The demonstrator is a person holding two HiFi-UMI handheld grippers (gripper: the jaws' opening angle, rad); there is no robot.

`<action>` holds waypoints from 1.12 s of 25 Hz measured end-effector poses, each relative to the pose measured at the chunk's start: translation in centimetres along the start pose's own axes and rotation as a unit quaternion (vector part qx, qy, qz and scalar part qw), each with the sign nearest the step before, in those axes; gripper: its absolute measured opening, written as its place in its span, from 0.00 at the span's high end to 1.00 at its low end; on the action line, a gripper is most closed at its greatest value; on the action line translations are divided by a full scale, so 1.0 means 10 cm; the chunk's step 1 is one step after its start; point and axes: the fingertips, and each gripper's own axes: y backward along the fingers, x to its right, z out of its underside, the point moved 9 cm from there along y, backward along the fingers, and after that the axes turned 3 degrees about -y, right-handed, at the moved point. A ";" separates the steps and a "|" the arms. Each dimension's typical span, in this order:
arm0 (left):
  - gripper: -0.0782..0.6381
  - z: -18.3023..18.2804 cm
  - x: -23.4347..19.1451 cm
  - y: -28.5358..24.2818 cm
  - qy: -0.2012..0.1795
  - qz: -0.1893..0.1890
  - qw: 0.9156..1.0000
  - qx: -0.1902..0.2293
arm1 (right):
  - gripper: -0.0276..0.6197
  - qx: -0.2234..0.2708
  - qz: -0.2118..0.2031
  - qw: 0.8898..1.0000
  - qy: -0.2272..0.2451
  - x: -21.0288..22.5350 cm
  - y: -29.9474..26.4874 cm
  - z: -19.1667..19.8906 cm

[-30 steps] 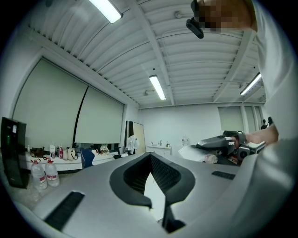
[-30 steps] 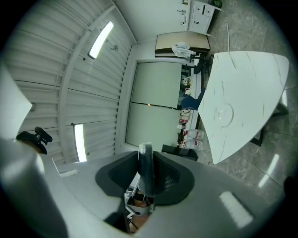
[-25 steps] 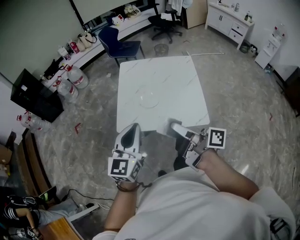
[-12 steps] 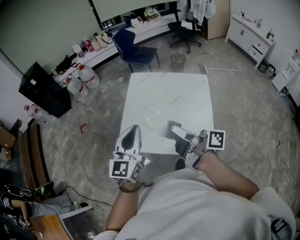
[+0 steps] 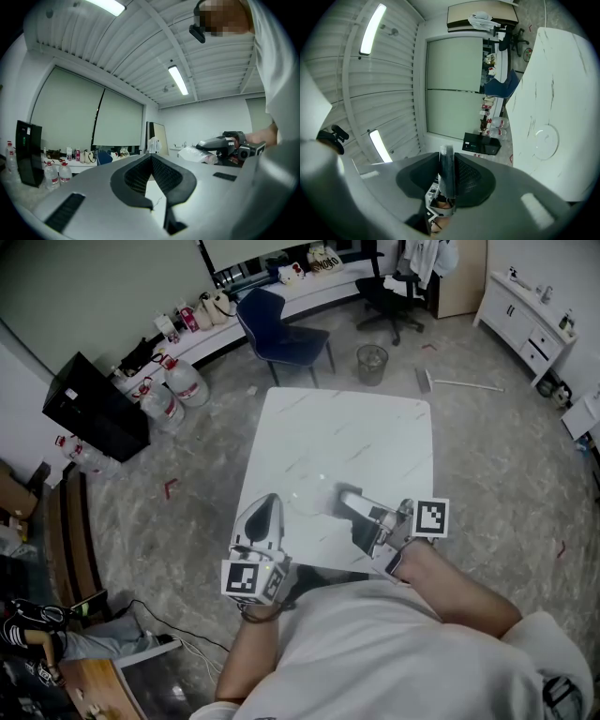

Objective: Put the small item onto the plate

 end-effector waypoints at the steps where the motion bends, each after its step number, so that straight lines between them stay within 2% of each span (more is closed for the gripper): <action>1: 0.88 0.02 -0.04 -0.06 -0.001 -0.001 1.000 -0.002 | 0.81 0.000 0.004 1.000 -0.002 0.06 -0.04 -0.06; 13: 0.88 0.56 -0.58 -0.86 -0.006 0.025 1.000 -0.014 | 0.80 -0.009 0.060 0.998 -0.019 0.90 -0.54 -0.53; 17: 0.88 0.85 -0.74 -0.98 0.003 0.034 0.999 -0.035 | 0.81 -0.018 0.099 0.995 -0.029 1.26 -0.62 -0.53; 22: 0.88 1.29 -0.99 -1.13 0.022 0.045 0.997 -0.050 | 0.81 -0.023 0.120 0.992 -0.030 1.82 -0.83 -0.55; 28: 0.88 1.73 -1.19 -1.27 0.035 0.065 0.996 -0.059 | 0.81 -0.028 0.165 0.985 -0.044 2.52 -0.93 -0.50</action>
